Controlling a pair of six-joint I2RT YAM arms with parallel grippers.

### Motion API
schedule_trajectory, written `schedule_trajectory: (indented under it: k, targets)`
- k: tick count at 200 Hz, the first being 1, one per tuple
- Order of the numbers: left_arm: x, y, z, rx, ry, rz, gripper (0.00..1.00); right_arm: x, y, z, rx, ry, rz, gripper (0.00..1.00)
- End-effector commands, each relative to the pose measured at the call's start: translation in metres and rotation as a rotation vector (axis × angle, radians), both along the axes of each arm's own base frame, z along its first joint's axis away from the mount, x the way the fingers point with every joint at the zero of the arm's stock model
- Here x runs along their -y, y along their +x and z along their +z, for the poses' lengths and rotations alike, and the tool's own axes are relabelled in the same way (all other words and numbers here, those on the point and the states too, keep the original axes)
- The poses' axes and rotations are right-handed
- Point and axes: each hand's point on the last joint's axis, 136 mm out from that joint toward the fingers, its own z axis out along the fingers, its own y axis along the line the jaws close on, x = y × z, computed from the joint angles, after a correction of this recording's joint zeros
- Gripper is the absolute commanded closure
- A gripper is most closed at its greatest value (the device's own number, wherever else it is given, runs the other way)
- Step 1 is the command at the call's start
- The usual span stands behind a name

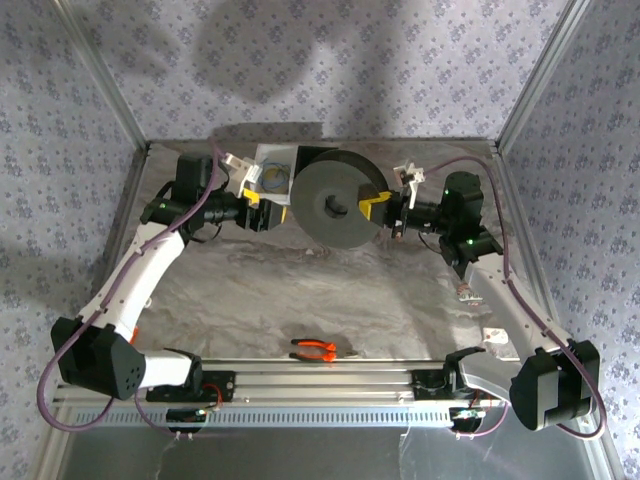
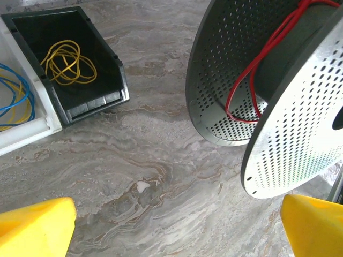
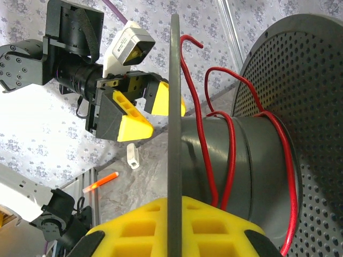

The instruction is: Wrap the cables

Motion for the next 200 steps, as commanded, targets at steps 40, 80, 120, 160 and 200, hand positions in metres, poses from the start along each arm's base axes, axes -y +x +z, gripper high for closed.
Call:
schedule_trajectory:
  k: [40, 80, 120, 160, 200]
  targets:
    - [-0.059, 0.02, 0.015, 0.076, 0.105, 0.343, 0.0, 0.012, 0.018, -0.02, -0.179, -0.001, -0.069, 1.0]
    - [-0.089, 0.019, 0.024, 0.135, 0.154, 0.503, 0.0, 0.019, 0.028, -0.06, -0.423, 0.06, -0.113, 1.0]
    - [-0.093, 0.019, 0.013, 0.116, 0.169, 0.528, 0.0, 0.012, 0.032, -0.111, -0.636, 0.138, -0.141, 1.0]
    - [-0.091, 0.021, 0.003, 0.096, 0.156, 0.529, 0.0, -0.006, 0.026, -0.155, -0.749, 0.131, -0.147, 1.0]
    - [-0.087, 0.023, -0.007, 0.069, 0.143, 0.523, 0.0, -0.015, 0.024, -0.202, -0.858, 0.082, -0.206, 1.0]
